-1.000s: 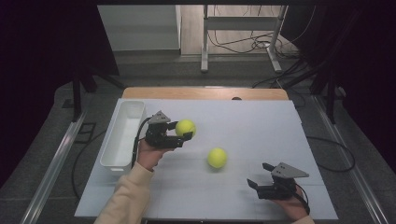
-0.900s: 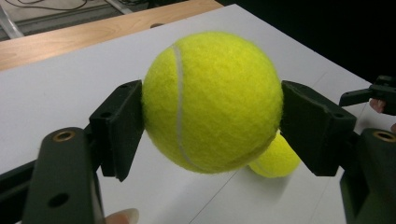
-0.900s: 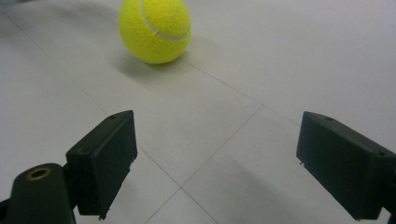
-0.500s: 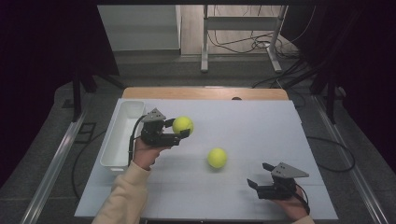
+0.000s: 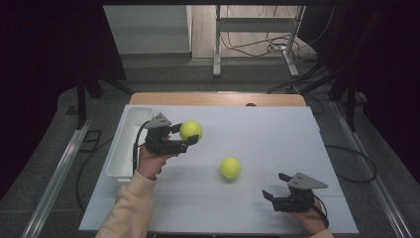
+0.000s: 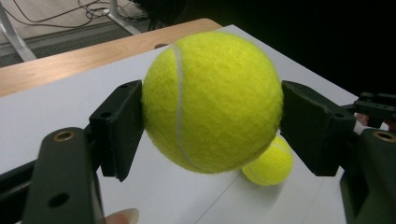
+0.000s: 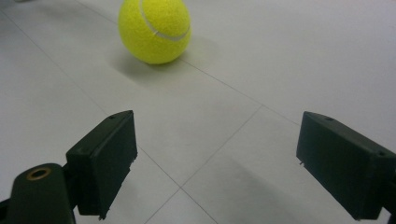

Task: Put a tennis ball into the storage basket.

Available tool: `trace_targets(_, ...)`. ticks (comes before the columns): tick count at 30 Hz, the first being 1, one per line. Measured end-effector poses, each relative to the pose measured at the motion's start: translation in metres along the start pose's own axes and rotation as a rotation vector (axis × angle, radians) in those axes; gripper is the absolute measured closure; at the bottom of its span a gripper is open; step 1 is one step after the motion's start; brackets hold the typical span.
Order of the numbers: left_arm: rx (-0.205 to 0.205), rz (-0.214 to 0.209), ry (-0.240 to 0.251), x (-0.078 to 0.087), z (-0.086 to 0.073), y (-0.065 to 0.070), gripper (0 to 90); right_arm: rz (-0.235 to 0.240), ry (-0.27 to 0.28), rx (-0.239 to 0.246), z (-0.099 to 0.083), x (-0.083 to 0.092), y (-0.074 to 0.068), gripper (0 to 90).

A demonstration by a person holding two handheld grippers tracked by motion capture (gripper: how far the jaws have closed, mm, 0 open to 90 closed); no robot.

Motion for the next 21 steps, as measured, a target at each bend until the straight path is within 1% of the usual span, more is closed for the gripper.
trace_targets(8,0.005,0.004,0.023,0.009,0.004,-0.002,26.1,-0.001,0.001,0.001,0.0,0.0,0.0,13.0)
trace_targets(21,0.014,0.012,0.039,0.018,0.006,-0.007,26.0,-0.003,0.002,0.002,0.0,0.0,0.0,12.9)
Point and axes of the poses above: each handheld gripper's, and its own axes: x roughly backward along the jaws, z roughly out of its top, y roughly to its right, the point moved 1 cm from there along -x, roughly forward along the jaws, and after that the axes turned 5 degrees about z, right-handed, at the moved point
